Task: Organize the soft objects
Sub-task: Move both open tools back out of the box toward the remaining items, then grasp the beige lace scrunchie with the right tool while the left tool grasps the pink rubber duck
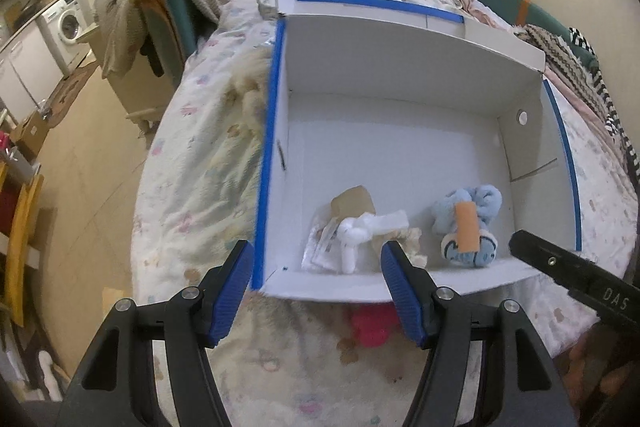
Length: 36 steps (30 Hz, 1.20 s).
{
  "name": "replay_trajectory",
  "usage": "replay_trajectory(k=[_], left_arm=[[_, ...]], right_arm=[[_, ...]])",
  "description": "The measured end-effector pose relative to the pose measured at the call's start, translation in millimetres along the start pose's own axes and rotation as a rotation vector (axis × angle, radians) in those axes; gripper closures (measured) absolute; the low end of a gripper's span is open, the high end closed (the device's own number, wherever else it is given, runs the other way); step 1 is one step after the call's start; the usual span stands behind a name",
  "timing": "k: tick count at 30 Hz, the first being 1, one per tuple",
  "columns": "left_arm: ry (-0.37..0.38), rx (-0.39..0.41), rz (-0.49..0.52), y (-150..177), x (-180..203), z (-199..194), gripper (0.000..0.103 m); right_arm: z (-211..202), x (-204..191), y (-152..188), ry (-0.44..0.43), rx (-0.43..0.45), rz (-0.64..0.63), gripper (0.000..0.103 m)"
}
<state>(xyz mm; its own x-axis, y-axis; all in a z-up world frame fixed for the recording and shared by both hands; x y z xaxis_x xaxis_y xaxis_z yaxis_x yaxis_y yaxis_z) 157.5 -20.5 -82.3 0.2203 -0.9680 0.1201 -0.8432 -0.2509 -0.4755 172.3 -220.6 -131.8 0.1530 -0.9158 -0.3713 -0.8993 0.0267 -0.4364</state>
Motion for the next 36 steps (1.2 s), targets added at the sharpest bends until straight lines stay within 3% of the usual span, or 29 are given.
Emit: replay_trajectory(k=[12, 19, 24, 27, 29, 34, 36], left_arm=[[-0.022, -0.015, -0.074, 31, -43, -8, 0.040], [-0.046, -0.035, -0.080, 42, -63, -2, 0.040], [-0.042, -0.053, -0.094, 43, -71, 2, 0.040], [-0.039, -0.056, -0.099, 42, -73, 3, 0.040], [-0.042, -0.060, -0.100, 42, -73, 5, 0.040], [-0.055, -0.080, -0.088, 47, -73, 16, 0.040], [-0.060, -0.089, -0.077, 49, -70, 21, 0.040]], right_arm=[[-27, 2, 20, -0.011, 0.066, 0.023, 0.015], [21, -12, 44, -0.049, -0.101, -0.009, 0.015], [68, -31, 59, -0.024, -0.238, -0.078, 0.019], [90, -39, 67, 0.030, -0.308, -0.124, 0.029], [99, -42, 68, 0.052, -0.326, -0.145, 0.057], [98, -53, 63, 0.064, -0.305, -0.217, 0.091], [91, -52, 62, 0.059, -0.290, -0.223, 0.093]])
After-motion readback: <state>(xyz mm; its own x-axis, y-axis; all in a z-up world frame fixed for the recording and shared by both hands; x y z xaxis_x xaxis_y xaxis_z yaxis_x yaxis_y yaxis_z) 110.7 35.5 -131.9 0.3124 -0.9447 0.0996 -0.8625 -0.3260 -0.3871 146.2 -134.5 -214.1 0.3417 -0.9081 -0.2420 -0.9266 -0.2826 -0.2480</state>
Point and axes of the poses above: each gripper's, at about its wrist camera, not at the fingertips, and z roughly the way its jaws point, x to its right, y to its underside, the point moved 7 cm from there along z, roughly the way its jaws point, and after that the axes turned 10 degrees about -z, right-handed, at the moved point
